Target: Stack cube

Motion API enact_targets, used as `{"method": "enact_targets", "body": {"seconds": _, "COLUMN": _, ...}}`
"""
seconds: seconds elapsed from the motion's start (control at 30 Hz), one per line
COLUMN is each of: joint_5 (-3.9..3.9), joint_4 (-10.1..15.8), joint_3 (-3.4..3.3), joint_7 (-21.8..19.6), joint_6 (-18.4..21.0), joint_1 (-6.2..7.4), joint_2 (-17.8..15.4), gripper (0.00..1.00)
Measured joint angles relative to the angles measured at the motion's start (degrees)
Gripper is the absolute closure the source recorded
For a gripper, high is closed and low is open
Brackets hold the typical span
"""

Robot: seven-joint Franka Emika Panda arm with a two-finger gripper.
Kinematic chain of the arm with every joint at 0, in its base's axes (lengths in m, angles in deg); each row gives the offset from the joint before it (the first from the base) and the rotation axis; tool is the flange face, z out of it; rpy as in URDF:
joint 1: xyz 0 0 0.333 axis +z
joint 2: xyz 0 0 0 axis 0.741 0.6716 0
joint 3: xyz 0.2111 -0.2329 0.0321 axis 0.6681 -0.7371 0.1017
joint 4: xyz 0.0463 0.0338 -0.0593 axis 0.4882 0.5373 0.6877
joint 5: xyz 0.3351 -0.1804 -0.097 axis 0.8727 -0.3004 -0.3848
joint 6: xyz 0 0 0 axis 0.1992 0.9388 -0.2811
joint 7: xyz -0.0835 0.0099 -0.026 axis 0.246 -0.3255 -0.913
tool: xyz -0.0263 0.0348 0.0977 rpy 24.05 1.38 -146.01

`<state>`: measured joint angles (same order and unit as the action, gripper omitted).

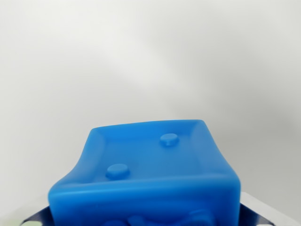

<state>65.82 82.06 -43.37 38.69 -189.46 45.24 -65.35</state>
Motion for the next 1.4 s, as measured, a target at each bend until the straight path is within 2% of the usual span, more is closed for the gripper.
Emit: {"method": "enact_targets", "body": {"seconds": 1.4, "joint_5": -0.07, "joint_4": -6.5, "joint_3": 0.31, "joint_7": -6.3, "joint_6": 5.2, "joint_1": 7.29, "joint_2": 1.2, "gripper": 1.0}}
